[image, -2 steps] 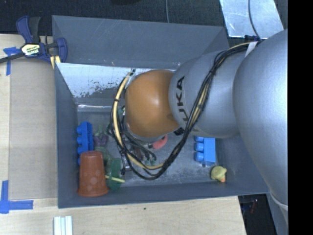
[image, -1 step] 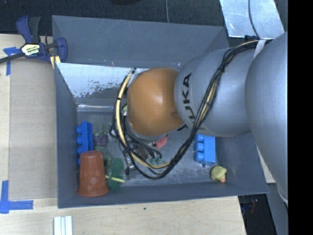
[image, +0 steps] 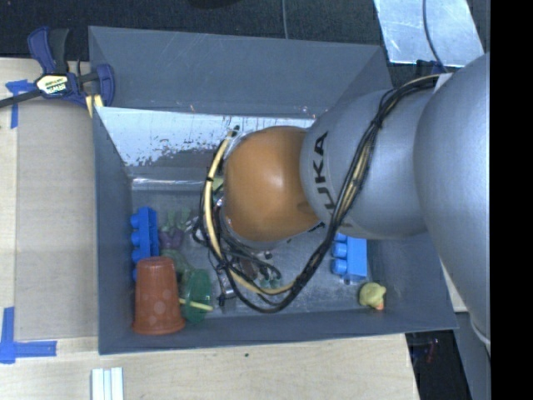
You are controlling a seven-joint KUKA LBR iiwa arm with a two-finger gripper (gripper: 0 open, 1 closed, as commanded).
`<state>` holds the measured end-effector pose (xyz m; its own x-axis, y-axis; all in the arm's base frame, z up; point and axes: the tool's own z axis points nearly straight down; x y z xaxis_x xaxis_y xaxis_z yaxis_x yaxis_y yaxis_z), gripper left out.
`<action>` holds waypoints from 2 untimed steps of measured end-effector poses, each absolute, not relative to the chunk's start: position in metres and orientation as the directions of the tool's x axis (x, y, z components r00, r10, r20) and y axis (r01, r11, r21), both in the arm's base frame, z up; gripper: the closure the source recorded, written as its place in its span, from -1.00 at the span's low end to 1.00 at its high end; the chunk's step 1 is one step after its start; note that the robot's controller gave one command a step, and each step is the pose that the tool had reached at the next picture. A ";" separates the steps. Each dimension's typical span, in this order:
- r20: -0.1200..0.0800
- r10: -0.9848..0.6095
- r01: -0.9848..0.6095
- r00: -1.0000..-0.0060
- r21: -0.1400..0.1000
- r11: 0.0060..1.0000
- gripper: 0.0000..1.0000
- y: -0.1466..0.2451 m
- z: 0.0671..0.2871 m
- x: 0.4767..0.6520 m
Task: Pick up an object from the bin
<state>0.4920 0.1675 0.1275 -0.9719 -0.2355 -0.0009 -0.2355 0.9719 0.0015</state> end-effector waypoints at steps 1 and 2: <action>0.000 -0.246 -0.246 -0.969 0.001 0.969 -1.00 0.167 0.161 0.494; -0.005 -0.257 -0.257 -0.966 0.001 0.966 -1.00 0.156 0.164 0.492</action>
Offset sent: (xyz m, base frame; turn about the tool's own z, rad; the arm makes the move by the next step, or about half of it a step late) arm -0.0064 -0.0262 0.0023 -0.0356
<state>0.4921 0.1557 0.1640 -0.9663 -0.2574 -0.0054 -0.2574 0.9663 0.0012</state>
